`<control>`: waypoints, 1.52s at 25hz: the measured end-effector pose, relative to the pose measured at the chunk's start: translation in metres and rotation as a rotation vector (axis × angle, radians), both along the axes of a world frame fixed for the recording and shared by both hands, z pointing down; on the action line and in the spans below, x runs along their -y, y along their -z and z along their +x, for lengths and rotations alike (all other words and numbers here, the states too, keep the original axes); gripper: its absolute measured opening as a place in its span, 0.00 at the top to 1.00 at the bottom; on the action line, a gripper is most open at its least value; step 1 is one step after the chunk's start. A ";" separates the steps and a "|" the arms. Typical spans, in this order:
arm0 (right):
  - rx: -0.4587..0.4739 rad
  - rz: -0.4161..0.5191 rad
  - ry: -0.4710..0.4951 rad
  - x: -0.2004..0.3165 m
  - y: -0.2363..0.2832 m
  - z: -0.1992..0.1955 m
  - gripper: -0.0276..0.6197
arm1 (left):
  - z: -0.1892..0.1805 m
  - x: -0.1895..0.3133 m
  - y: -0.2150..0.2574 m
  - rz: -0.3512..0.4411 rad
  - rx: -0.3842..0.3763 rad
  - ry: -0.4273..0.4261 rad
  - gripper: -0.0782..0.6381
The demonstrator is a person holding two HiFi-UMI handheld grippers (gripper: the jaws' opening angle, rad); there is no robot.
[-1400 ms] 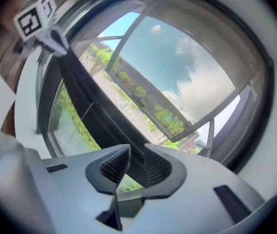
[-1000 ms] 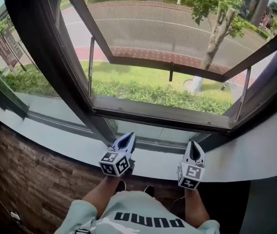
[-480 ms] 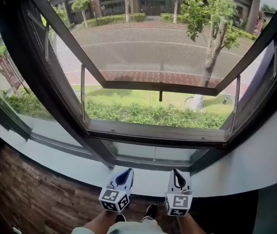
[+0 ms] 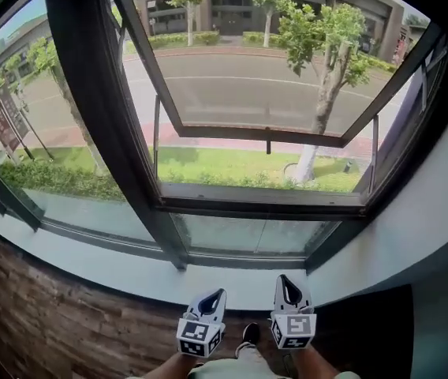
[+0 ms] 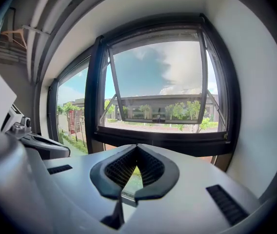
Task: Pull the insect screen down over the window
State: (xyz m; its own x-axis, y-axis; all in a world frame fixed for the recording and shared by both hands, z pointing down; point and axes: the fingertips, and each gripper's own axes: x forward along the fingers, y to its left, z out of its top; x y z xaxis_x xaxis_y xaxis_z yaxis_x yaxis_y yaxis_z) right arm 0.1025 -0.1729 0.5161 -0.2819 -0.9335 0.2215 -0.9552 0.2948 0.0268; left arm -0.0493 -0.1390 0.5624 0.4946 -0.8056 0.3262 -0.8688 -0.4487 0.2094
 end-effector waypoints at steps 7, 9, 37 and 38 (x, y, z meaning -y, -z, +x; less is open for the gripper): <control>0.068 -0.097 -0.046 -0.130 -0.009 -0.079 0.95 | -0.071 -0.122 0.014 0.040 0.006 -0.084 0.87; 0.063 -0.122 -0.035 -0.167 -0.009 -0.100 0.95 | -0.091 -0.152 0.019 0.023 -0.025 -0.079 0.87; 0.040 0.013 0.032 -0.472 0.030 0.089 0.95 | 0.126 -0.445 0.034 -0.014 -0.093 -0.148 0.87; 0.044 0.010 0.038 -0.483 0.031 0.100 0.95 | 0.131 -0.457 0.034 -0.012 -0.077 -0.132 0.87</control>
